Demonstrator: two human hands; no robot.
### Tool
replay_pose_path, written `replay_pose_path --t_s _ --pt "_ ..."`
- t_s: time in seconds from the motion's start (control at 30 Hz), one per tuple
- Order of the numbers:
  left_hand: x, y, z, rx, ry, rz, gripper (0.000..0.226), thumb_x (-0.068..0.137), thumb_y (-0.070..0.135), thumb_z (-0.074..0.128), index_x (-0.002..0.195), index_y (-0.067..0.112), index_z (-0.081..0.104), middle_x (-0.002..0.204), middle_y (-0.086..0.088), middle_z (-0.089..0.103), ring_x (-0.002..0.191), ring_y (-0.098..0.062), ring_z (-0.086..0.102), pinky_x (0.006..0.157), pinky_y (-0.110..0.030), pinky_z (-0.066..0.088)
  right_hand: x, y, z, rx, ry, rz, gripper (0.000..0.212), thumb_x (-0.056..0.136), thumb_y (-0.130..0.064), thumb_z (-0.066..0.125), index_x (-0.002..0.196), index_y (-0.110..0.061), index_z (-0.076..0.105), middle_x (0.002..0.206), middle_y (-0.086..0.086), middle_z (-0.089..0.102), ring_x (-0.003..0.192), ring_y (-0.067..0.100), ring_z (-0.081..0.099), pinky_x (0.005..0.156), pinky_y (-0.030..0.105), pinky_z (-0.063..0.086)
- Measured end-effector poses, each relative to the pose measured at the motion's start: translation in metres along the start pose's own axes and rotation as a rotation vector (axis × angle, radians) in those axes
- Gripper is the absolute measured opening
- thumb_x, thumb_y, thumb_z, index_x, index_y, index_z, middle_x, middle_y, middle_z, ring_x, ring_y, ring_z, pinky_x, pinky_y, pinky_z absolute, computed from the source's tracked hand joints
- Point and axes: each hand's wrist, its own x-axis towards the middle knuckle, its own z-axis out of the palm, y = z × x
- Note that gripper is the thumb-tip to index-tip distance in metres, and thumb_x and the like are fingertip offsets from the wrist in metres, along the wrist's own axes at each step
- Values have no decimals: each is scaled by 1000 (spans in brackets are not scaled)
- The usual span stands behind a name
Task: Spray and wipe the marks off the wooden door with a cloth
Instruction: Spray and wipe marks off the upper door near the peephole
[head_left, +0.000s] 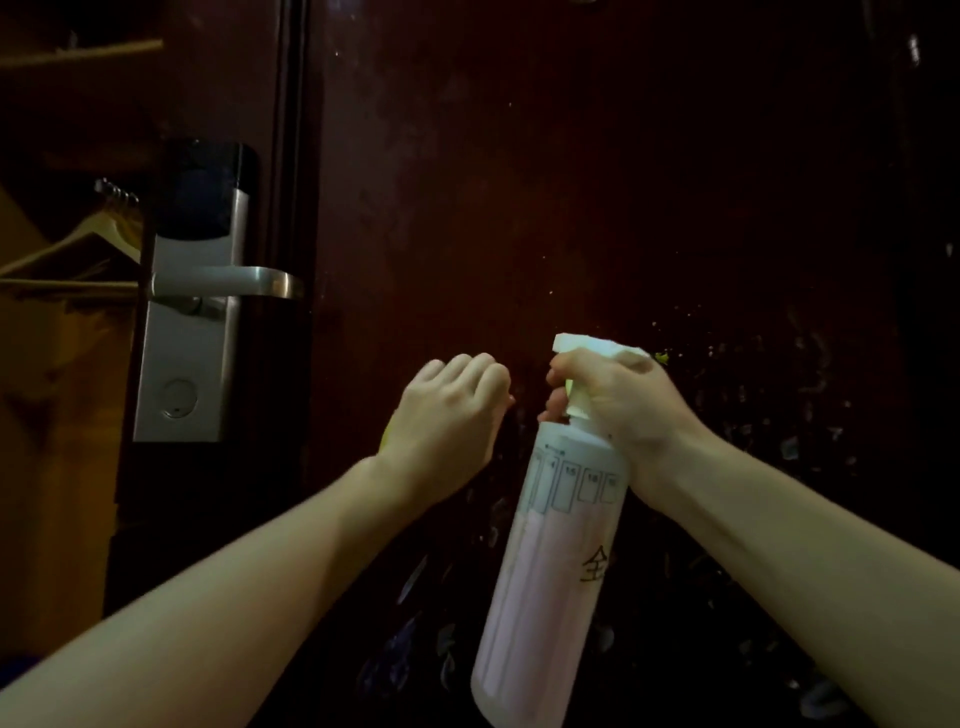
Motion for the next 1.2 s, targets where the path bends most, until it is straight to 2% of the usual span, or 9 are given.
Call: replay_pose_path --t_s 0.17,0.37,0.53,0.7,0.77,0.9,1.0,1.1,1.2 --pt "35 -13 -2 50 83 -95 8 93 16 51 88 10 51 80 -7 58 68 -27 55 59 -35 38 -3 0 -14 76 -10 -6 17 89 -16 62 98 -2 64 77 10 66 69 20 65 61 31 56" --pt "108 -31 7 73 135 -256 14 96 19 47 100 7 53 95 -7 62 86 -28 60 71 -37 40 -1 0 -18 132 -17 -20 7 87 -10 57 82 -6 59 62 5 58 52 13 56 56 30 52" --pt "96 -25 8 37 67 111 10 93 21 53 93 10 52 86 -4 61 77 -25 60 66 -34 39 2 -4 -20 190 -65 -34 14 90 -16 59 98 -4 62 79 8 62 66 16 62 61 30 56" --pt "74 -18 5 25 -36 421 9 94 20 50 90 12 48 84 -2 59 68 -19 55 62 -30 40 1 -3 -26 146 -13 -48 11 88 -10 57 77 -7 58 59 3 56 51 12 54 55 30 50" --pt "74 -17 7 29 30 345 9 93 18 52 88 11 49 82 -4 58 67 -20 55 60 -32 41 1 -2 -29 138 -7 -37 11 88 -12 58 78 -8 59 56 2 56 51 13 55 57 31 52" --pt "95 -20 9 6 211 -95 11 94 17 51 90 7 53 84 -7 59 73 -27 57 64 -35 38 1 -8 -37 228 -8 -34 19 89 -19 62 101 -5 62 78 7 63 64 15 62 60 29 57" --pt "124 -26 11 32 226 -291 15 97 20 46 98 7 53 92 -7 61 82 -27 58 71 -38 41 2 -14 -40 221 49 -46 13 89 -17 62 95 -6 63 74 7 65 62 14 63 61 31 56" --pt "133 -25 12 38 140 -112 15 96 22 49 98 9 54 93 -6 62 85 -27 61 73 -38 42 4 -13 -43 241 112 -73 9 88 -11 60 79 -9 60 59 1 61 53 11 58 55 30 51" --pt "112 -12 10 -15 7 230 12 94 25 51 93 13 53 86 -1 61 77 -21 59 68 -31 38 3 -10 -46 223 84 -66 5 88 -12 60 87 -8 60 63 1 61 52 10 58 52 28 52"
